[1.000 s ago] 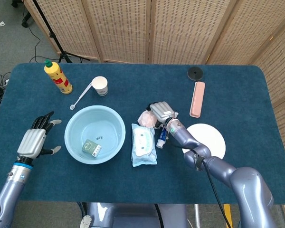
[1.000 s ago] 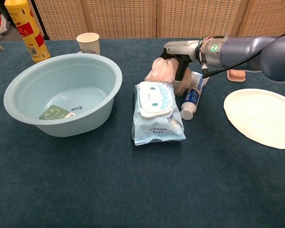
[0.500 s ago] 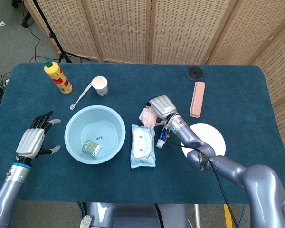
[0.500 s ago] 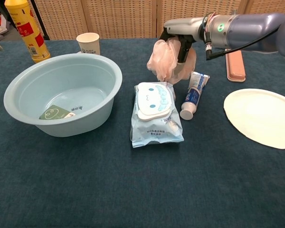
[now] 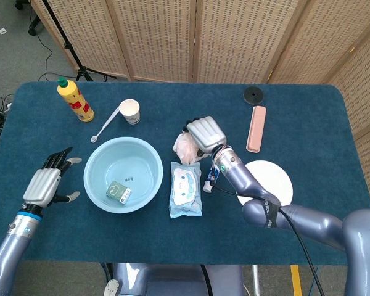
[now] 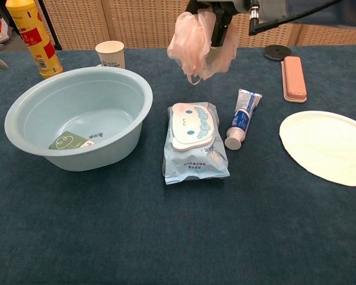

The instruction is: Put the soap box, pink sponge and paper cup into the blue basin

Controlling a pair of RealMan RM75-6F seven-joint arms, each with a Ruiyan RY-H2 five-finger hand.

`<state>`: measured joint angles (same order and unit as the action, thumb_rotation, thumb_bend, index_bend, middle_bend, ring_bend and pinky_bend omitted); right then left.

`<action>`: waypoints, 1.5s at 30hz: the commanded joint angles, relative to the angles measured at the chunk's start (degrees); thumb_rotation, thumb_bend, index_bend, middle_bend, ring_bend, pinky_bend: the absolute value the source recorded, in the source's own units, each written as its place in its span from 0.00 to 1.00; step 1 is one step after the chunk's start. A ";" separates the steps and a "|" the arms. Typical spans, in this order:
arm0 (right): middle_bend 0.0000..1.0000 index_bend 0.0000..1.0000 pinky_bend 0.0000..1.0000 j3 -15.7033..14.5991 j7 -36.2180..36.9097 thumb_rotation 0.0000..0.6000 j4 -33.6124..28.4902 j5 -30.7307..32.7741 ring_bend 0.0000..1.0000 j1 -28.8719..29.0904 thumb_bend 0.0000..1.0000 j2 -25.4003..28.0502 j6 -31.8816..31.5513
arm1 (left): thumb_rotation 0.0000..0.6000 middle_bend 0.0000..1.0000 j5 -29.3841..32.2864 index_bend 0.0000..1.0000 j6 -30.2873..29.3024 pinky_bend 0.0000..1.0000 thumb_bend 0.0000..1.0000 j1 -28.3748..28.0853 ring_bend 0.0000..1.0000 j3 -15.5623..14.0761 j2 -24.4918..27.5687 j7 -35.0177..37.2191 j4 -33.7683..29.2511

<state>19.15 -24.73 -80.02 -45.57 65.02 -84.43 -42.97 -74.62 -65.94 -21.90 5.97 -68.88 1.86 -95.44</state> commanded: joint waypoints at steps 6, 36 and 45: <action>0.41 0.66 0.43 0.92 -9.39 1.00 -12.28 10.01 0.38 4.00 0.13 -0.05 -9.68 | 1.00 0.00 -1.62 0.22 -1.40 0.04 0.19 0.56 0.00 -0.18 0.68 1.04 -0.46; 0.00 0.22 0.17 2.05 -9.75 1.00 -20.30 15.08 0.00 7.93 0.05 -3.64 -14.11 | 1.00 0.00 -1.24 0.21 -2.09 0.03 0.19 0.89 0.00 0.30 1.53 0.69 -0.97; 0.00 0.22 0.15 -0.88 -11.85 1.00 -21.95 14.16 0.00 5.89 0.05 1.24 -16.75 | 1.00 0.00 -1.88 0.21 -2.97 0.03 0.19 1.28 0.00 0.33 2.10 1.10 -1.54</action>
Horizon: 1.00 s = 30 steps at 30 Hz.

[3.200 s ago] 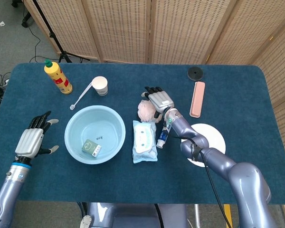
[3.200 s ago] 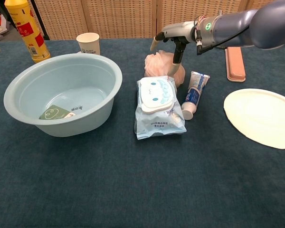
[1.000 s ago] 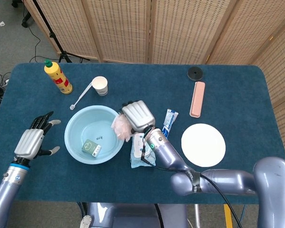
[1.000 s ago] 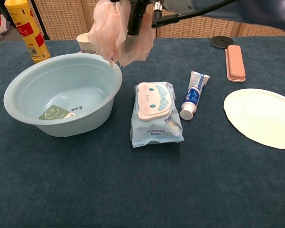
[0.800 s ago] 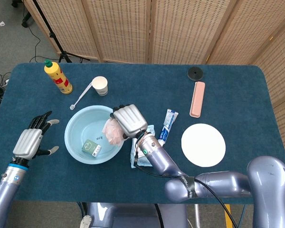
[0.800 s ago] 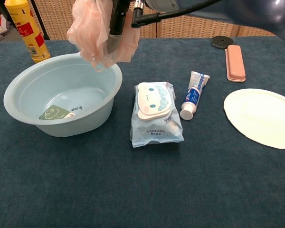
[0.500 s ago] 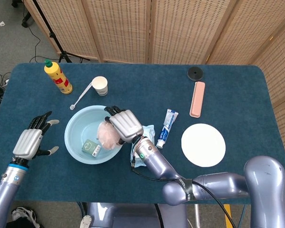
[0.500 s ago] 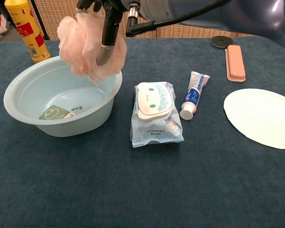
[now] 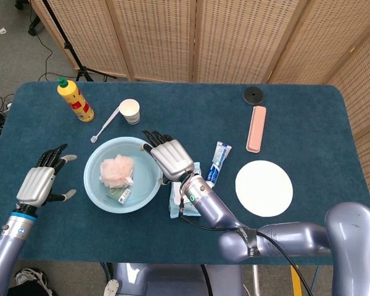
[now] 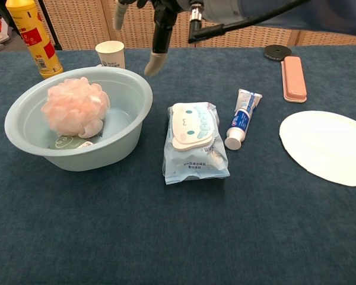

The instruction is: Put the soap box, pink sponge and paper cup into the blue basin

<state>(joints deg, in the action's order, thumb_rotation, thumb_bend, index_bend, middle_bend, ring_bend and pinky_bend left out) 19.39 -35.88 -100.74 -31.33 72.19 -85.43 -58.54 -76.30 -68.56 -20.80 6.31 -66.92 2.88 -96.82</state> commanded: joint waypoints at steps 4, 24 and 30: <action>0.00 0.22 0.14 -2.56 0.93 1.00 -4.84 -1.05 0.00 -5.40 0.05 7.43 -3.89 | 1.00 0.00 -0.44 0.21 -0.71 0.03 0.19 0.42 0.00 -0.16 0.26 -0.05 -0.41; 0.00 0.22 0.13 -21.88 24.28 1.00 -12.11 -33.55 0.00 -41.45 0.05 22.59 -24.76 | 1.00 0.00 -1.41 0.21 -5.07 0.03 0.19 1.67 0.00 -0.07 -1.33 -6.12 -2.10; 0.00 0.22 0.13 -23.08 29.93 1.00 -8.01 -37.95 0.00 -46.88 0.05 21.09 -26.71 | 1.00 0.00 -0.57 0.21 -4.83 0.03 0.19 1.61 0.00 -0.02 -1.69 -7.93 -2.35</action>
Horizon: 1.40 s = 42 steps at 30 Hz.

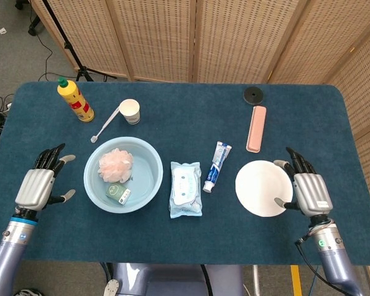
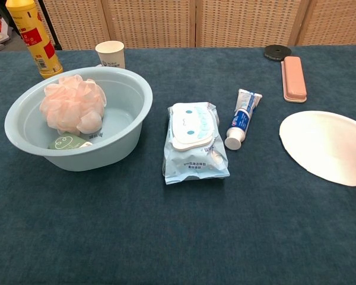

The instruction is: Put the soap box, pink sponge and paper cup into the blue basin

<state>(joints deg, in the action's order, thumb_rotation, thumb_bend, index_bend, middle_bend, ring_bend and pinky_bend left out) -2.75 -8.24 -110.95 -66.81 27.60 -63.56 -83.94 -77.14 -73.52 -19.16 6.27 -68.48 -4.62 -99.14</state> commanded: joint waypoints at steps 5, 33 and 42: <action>0.00 0.22 0.13 -1.72 4.68 1.00 5.77 -6.94 0.00 -5.48 0.05 -2.25 -2.27 | 1.00 0.00 0.97 0.21 -0.30 0.03 0.19 0.04 0.00 0.35 -0.59 -1.82 0.04; 0.00 0.22 0.13 1.67 13.64 1.00 10.12 -13.13 0.00 -10.66 0.05 -1.77 2.81 | 1.00 0.00 15.14 0.21 18.37 0.03 0.19 -13.43 0.00 10.83 8.70 -4.70 -3.13; 0.00 0.22 0.13 3.16 17.48 1.00 10.88 -13.36 0.00 -11.65 0.05 -0.78 3.92 | 1.00 0.00 26.94 0.21 26.93 0.03 0.19 -23.22 0.00 14.31 9.57 -9.88 3.99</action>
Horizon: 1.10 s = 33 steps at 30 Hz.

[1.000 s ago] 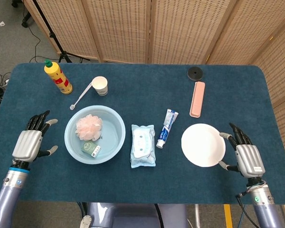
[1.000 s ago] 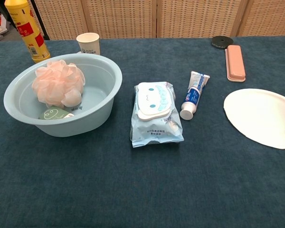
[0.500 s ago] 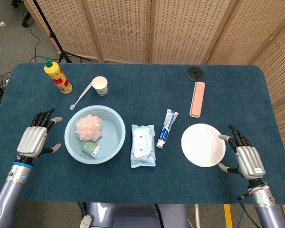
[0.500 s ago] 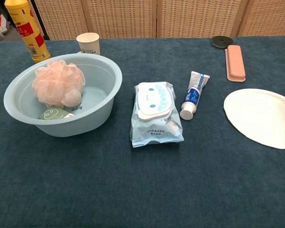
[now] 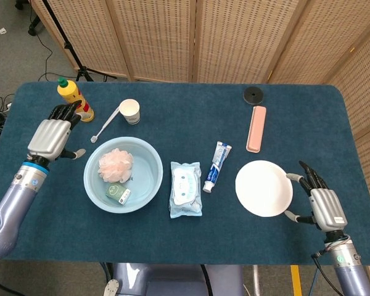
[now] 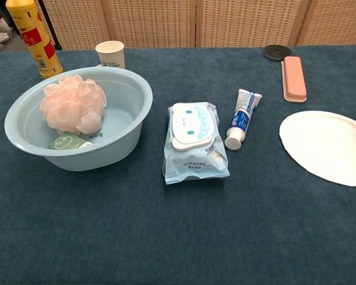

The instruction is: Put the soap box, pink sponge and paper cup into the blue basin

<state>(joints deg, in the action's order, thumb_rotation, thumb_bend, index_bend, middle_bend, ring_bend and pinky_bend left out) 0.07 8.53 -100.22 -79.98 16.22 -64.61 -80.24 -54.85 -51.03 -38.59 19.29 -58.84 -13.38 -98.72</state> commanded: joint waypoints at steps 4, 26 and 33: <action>0.00 0.22 0.13 0.93 2.33 1.00 0.36 -0.55 0.00 -0.73 0.05 0.69 0.56 | 1.00 0.00 10.46 0.21 10.66 0.03 0.19 -9.03 0.00 1.32 -1.68 -1.55 10.19; 0.00 0.22 0.13 3.80 8.08 1.00 3.11 0.97 0.00 -2.03 0.05 1.42 3.68 | 1.00 0.00 32.63 0.21 24.05 0.03 0.20 -30.49 0.00 -9.71 -18.49 -10.63 37.75; 0.00 0.22 0.13 4.32 9.71 1.00 3.37 0.21 0.00 -2.66 0.05 1.85 3.40 | 1.00 0.00 35.31 0.21 23.89 0.03 0.21 -33.51 0.00 -13.18 -22.68 -12.46 42.37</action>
<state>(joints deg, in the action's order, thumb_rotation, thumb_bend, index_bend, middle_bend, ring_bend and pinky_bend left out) 4.32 18.08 -96.85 -79.63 13.67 -62.85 -76.73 -20.02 -26.98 -71.58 6.64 -80.89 -25.36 -56.99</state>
